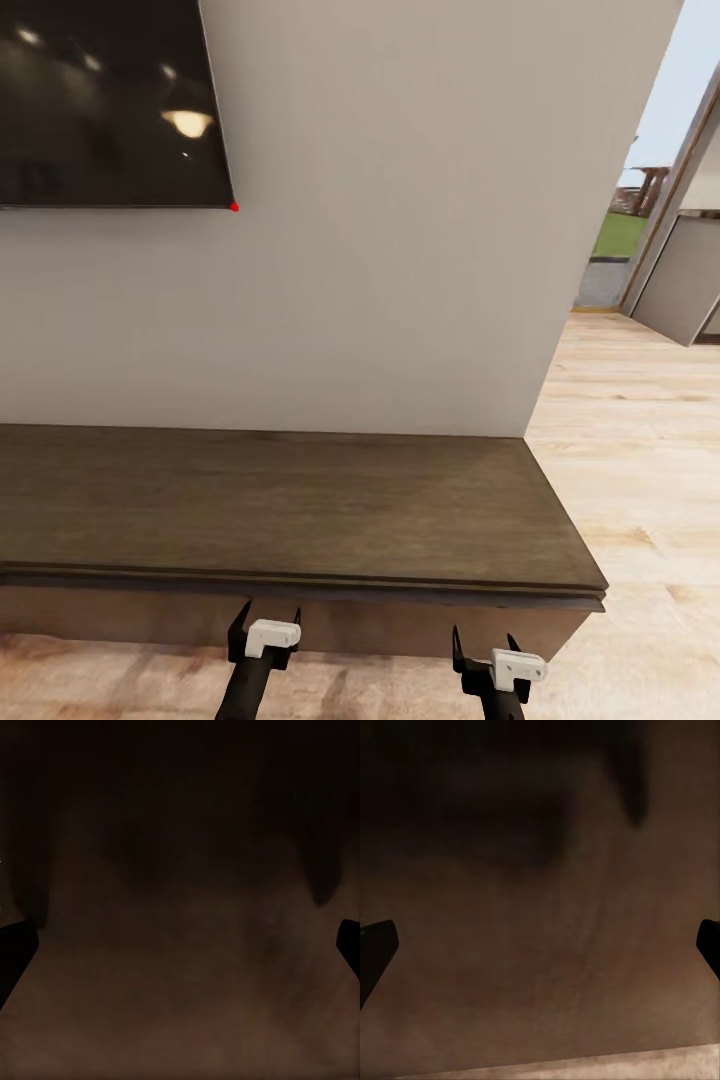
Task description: Place each of the two pumpkins and all three candles from the living room inside a cabinet in the living room (use any cabinet), then make sure every cabinet is closed, and position the cauldron so it is next to a table in the living room.
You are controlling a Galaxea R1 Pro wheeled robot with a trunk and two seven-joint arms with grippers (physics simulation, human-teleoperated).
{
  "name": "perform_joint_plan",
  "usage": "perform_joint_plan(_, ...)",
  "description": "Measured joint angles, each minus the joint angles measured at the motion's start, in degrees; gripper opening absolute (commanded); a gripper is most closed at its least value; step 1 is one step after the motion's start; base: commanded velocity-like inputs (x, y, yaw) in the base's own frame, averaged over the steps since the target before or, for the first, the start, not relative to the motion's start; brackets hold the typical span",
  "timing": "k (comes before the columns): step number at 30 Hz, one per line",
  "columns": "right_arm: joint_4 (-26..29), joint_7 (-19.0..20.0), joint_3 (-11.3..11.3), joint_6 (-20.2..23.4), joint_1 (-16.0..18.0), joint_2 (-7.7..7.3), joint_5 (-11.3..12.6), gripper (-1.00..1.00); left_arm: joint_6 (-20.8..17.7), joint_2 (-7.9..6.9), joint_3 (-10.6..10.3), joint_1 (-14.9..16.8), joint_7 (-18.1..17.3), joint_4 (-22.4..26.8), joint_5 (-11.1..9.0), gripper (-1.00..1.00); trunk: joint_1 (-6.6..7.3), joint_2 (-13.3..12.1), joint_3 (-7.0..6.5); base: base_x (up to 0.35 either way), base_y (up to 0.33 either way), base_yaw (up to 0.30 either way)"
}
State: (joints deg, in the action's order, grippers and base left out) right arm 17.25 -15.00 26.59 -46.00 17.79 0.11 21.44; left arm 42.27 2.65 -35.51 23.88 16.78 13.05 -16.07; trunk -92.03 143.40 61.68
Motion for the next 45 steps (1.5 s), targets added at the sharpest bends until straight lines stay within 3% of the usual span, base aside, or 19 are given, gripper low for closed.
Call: perform_joint_plan(45,0.00,0.00,0.00,0.00,0.00,0.00,0.00,1.00,0.40,0.00,-0.03,-0.02,-0.02,0.09,0.04,1.00,-0.01,0.00,0.00,-0.017,0.000,0.000)
